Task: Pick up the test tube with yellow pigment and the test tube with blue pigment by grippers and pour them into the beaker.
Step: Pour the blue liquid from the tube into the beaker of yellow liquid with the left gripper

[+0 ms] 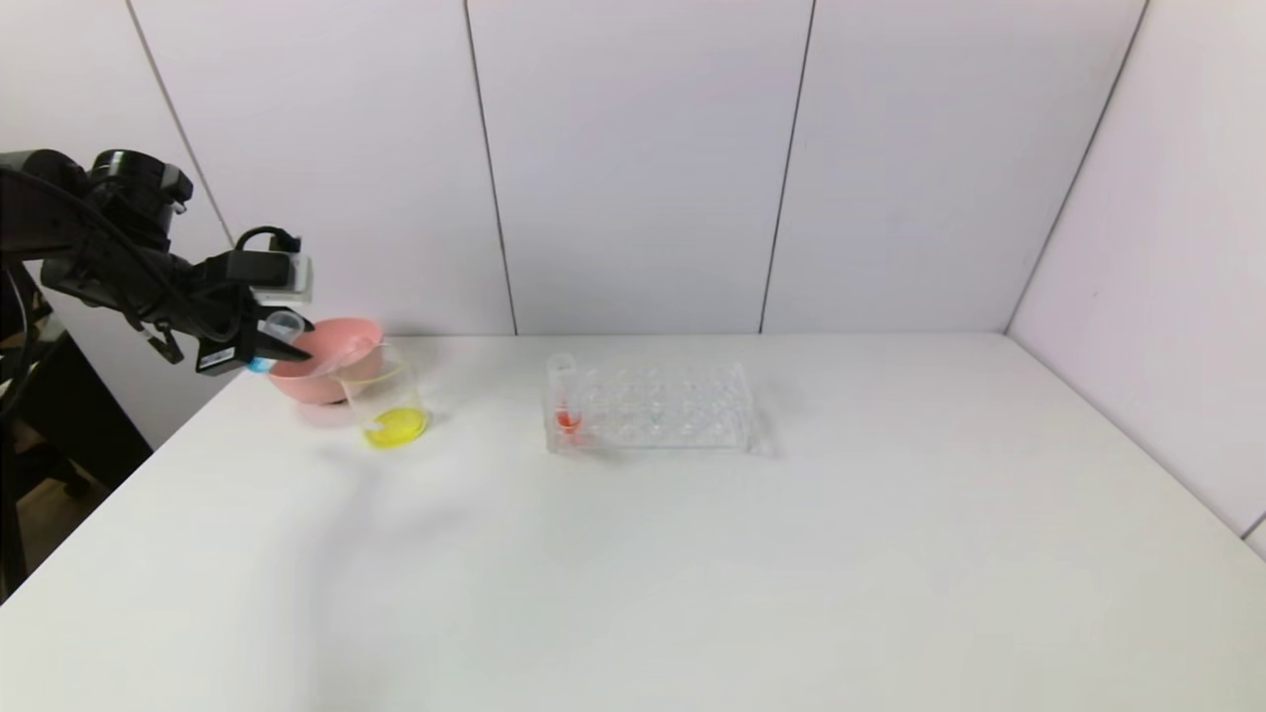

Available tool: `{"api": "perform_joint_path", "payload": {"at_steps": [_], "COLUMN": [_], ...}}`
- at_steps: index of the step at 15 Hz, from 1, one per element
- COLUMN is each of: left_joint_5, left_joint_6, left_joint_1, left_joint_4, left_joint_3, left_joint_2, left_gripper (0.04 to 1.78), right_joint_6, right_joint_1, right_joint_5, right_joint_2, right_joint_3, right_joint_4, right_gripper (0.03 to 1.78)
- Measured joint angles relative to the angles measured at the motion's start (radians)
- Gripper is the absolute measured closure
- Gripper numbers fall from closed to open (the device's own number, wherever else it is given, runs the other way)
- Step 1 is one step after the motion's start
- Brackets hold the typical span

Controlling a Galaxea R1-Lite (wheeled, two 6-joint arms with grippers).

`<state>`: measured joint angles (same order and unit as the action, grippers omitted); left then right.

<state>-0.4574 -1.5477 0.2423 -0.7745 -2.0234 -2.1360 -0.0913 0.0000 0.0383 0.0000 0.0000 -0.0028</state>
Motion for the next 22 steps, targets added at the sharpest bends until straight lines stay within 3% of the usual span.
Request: {"api": "perform_joint_path", "payload": {"at_steps": [22], "left_joint_5": [0.196], "left_joint_6": [-0.002], "left_joint_1": [-0.055], "left_joint_4": [0.034], "left_joint_3": [-0.003], "left_joint_2": [-0.024], "left_gripper": [1.29], "right_joint_6": [0.0], "right_joint_1": [0.0], "right_joint_5": [0.0], "right_joint_2": [0.0], "right_joint_3": [0.0], "right_joint_4": [0.0], "right_gripper": [0.1]}}
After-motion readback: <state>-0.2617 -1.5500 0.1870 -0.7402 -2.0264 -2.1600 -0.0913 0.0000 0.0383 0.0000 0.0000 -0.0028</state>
